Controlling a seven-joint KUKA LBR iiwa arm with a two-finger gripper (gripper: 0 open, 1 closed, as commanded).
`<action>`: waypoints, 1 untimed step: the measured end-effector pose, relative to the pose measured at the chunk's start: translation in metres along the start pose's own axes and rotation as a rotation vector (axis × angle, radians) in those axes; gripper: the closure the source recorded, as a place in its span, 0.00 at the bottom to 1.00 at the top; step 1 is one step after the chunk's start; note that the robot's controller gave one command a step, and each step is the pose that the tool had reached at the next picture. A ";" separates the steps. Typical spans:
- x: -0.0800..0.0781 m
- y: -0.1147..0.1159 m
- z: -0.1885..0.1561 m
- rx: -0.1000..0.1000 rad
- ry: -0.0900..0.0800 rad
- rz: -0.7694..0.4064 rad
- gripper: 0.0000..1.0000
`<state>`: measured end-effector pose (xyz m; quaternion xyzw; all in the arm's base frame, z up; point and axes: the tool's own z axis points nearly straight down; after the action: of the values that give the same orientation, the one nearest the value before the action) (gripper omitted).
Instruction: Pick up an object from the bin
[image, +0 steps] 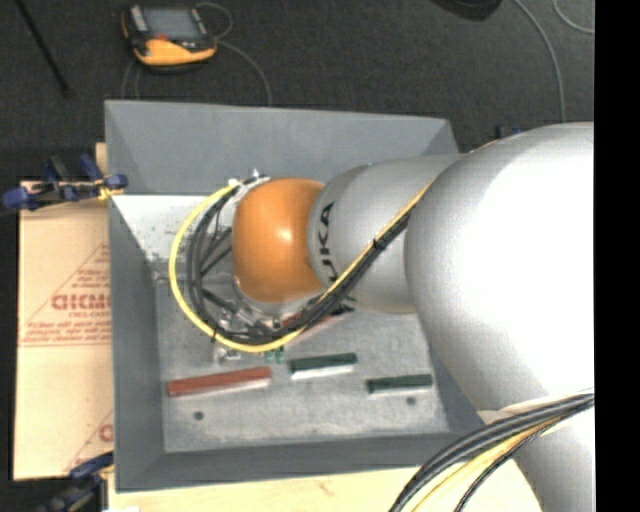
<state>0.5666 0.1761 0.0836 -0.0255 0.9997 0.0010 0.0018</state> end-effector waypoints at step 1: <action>0.000 0.000 0.000 0.000 0.000 0.003 0.00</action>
Offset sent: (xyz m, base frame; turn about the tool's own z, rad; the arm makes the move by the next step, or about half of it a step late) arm 0.0000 0.0000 0.0000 0.0000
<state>0.5666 0.1759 0.0835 -0.0240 0.9997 0.0011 0.0017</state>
